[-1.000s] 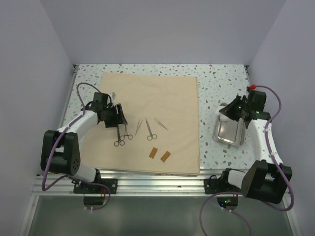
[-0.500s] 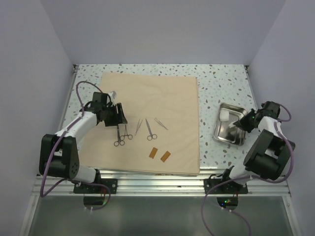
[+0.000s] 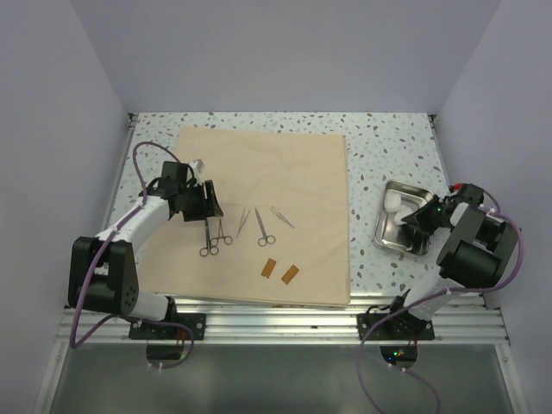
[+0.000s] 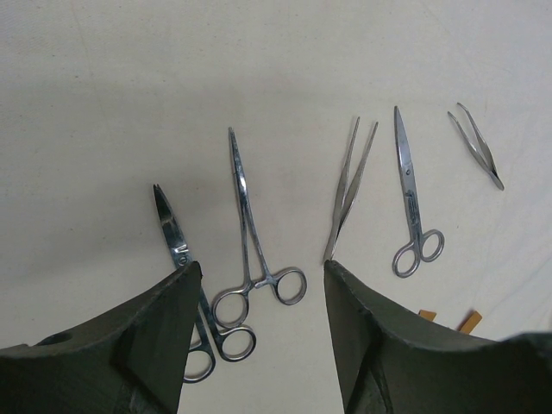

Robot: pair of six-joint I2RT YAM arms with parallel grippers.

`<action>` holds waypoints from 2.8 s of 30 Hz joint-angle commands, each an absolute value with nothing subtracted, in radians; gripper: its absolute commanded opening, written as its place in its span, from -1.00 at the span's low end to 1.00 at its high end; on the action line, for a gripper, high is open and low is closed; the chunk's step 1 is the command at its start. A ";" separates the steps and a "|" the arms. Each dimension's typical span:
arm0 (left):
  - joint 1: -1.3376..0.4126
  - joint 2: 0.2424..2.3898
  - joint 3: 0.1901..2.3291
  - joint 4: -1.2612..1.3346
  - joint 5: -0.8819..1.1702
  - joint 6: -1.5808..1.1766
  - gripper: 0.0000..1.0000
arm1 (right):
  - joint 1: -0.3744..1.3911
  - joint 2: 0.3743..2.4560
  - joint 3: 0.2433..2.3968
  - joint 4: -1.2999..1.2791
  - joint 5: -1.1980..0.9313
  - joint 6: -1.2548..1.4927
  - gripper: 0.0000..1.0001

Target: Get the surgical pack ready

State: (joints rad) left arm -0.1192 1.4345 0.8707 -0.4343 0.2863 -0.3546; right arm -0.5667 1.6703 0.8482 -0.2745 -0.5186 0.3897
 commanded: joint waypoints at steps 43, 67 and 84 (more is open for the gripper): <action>-0.564 1.393 0.793 -0.496 0.472 -0.413 -0.09 | 0.127 1.529 1.431 -0.818 -0.364 0.503 0.50; -0.692 1.552 0.704 -0.273 0.517 -0.604 0.02 | 0.193 1.391 1.158 -0.736 -0.466 0.466 0.51; -0.696 1.631 0.747 -0.272 0.526 -0.627 -0.30 | 0.207 1.410 1.129 -0.726 -0.483 0.449 0.51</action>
